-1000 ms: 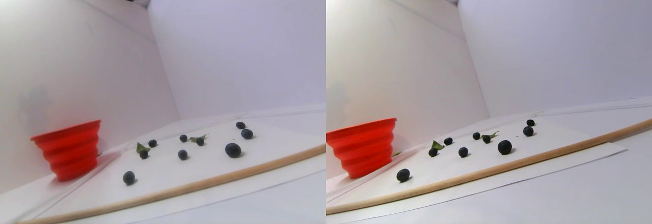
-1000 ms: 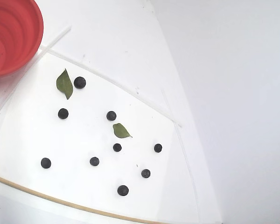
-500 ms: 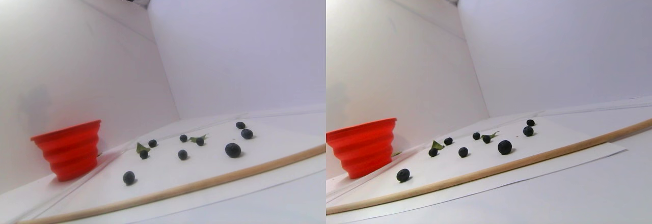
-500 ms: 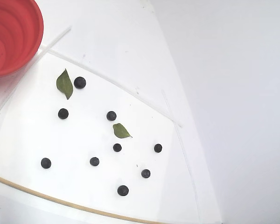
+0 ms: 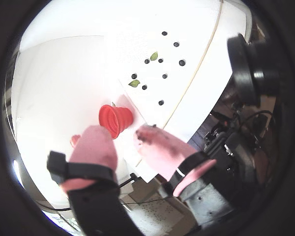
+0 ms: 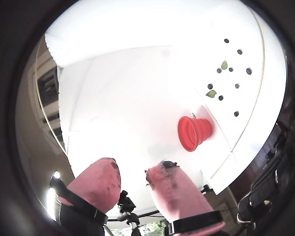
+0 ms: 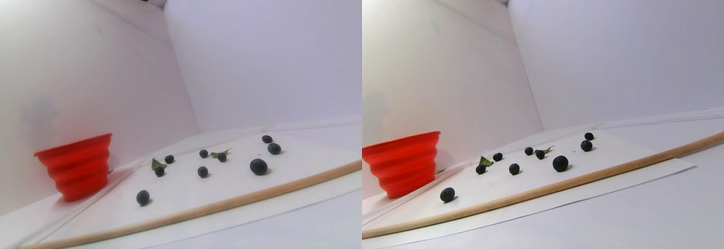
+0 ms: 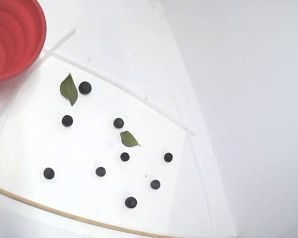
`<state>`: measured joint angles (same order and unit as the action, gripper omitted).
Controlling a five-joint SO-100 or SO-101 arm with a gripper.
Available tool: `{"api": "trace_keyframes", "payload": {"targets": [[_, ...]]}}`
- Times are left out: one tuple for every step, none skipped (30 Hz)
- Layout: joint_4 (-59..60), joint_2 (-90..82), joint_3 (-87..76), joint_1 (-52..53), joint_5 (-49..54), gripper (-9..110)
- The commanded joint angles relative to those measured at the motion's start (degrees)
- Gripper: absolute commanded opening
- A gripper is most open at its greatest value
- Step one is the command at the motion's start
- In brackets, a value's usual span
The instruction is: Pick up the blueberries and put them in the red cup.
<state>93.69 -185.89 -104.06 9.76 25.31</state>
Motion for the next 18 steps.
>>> {"api": "trace_keyframes", "payload": {"targets": [[0.0,0.4,-0.1,0.1,4.4,11],[0.0,0.4,-0.3,0.1,5.4,11],[0.0,0.4,-0.4,0.1,6.4,11],[-0.1,0.4,-0.6,0.1,7.5,11],[-0.3,0.5,-1.0,0.1,8.6,11],[-0.3,0.6,-1.3,0.1,9.9,11],[-0.5,0.7,-1.8,0.1,10.9,11],[-0.8,1.0,-2.5,0.2,12.1,11],[-0.9,1.2,-2.8,0.2,13.4,11],[-1.2,1.4,-3.2,0.2,14.7,11],[-1.6,1.8,-3.5,0.2,16.0,12],[-1.8,2.1,-4.0,0.4,17.4,12],[-2.3,2.4,-4.4,0.8,18.8,12],[-2.8,2.5,-4.8,1.4,20.0,12],[-3.2,2.7,-5.1,1.8,21.4,13],[-3.4,2.9,-5.4,2.2,22.7,13],[-4.0,3.1,-6.1,2.6,23.9,13],[-4.3,3.2,-6.4,3.0,24.8,13]]}}
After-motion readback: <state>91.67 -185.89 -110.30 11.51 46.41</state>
